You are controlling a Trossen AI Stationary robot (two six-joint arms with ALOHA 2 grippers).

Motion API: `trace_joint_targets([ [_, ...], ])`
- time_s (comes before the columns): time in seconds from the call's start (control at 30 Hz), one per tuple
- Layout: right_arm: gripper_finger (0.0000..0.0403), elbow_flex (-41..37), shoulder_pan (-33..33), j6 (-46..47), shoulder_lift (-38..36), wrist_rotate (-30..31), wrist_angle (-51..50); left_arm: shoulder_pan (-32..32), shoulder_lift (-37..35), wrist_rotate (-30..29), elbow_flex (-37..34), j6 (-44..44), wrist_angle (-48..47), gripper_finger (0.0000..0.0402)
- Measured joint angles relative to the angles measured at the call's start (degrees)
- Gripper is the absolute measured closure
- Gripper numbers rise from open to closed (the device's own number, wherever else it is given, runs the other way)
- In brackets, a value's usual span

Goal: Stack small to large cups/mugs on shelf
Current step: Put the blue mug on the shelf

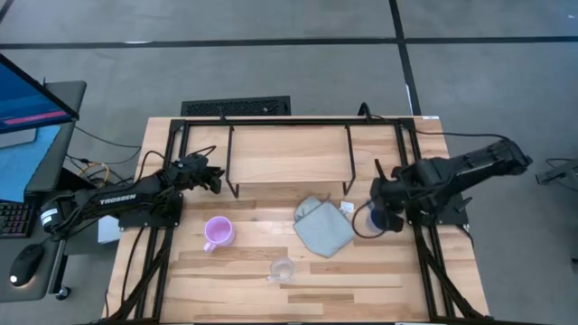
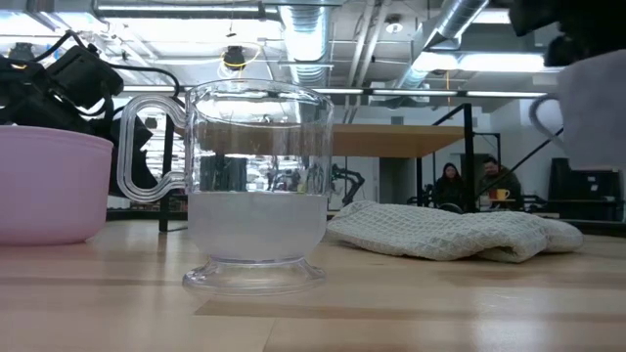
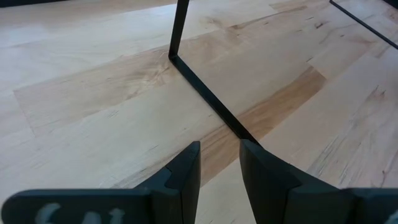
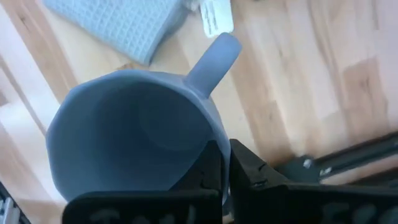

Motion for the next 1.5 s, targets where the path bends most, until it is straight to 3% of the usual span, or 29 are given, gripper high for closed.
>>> trace_joint_targets([
  [0.2,0.0383,5.8,-7.03,-8.01,0.0,0.21,-1.52,0.02,0.0,0.0,-0.02,-0.02,0.0,0.0299],
  [0.43,0.0383,17.93,-15.09,-12.98,1.98,2.15,-7.26,0.0,0.01,0.0,0.0,0.0,0.0,0.0299],
  [0.83,0.0384,42.13,-28.39,-29.52,18.79,2.73,-9.14,0.02,0.0,-0.01,0.0,0.0,-0.03,0.0299],
  [1.03,0.0384,52.13,-34.51,-33.75,28.02,-1.3,-9.11,0.02,0.01,-0.01,-0.01,0.0,-0.02,0.0299],
  [1.27,0.0384,57.57,-40.05,-33.86,37.08,-4.94,-9.21,0.02,0.0,-0.02,0.0,0.0,-0.02,0.0299],
  [1.5,0.0384,57.93,-41.72,-33.5,40.75,-6.23,-9.17,0.02,0.0,0.0,-0.02,0.0,-0.02,0.0299],
])
